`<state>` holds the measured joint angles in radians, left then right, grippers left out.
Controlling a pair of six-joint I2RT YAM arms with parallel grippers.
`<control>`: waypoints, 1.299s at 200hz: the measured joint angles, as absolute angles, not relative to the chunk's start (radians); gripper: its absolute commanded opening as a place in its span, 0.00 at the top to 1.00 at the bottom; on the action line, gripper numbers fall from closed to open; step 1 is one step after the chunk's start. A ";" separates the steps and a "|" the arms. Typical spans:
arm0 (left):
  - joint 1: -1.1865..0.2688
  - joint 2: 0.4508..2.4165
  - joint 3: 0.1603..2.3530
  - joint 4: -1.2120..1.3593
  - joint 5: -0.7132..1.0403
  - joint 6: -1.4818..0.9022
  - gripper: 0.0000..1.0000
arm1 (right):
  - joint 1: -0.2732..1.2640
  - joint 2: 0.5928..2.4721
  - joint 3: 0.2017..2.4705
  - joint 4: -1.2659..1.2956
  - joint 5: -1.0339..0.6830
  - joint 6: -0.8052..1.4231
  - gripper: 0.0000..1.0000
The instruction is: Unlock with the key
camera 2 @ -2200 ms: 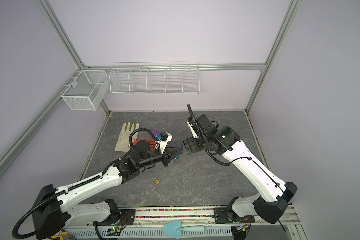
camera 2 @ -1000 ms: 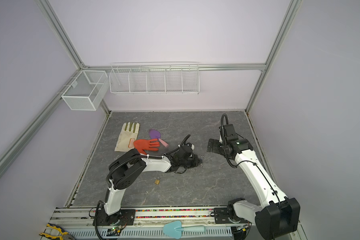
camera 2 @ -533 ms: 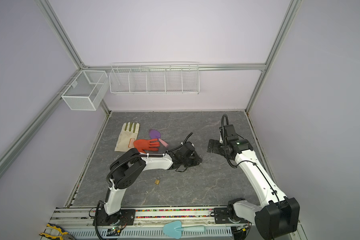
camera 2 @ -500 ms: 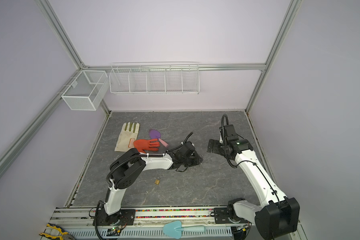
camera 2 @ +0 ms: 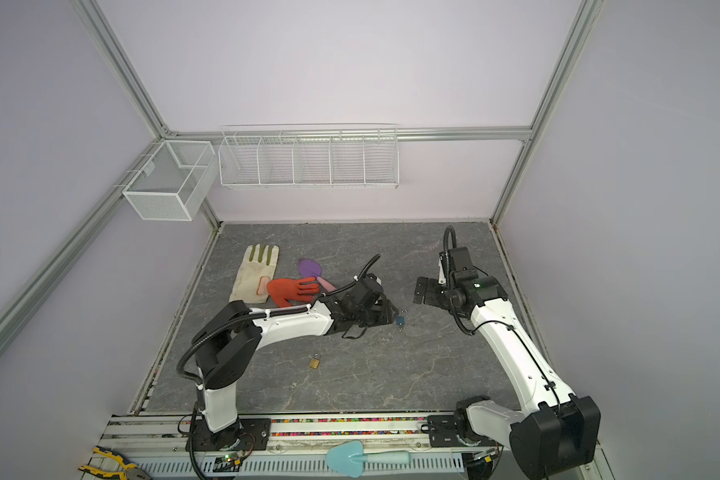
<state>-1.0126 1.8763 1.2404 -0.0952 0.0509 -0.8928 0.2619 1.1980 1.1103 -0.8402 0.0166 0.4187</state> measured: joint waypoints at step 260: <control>-0.918 0.736 0.579 -0.780 -0.219 -0.941 0.52 | 1.091 1.498 1.026 -0.565 0.031 0.609 0.02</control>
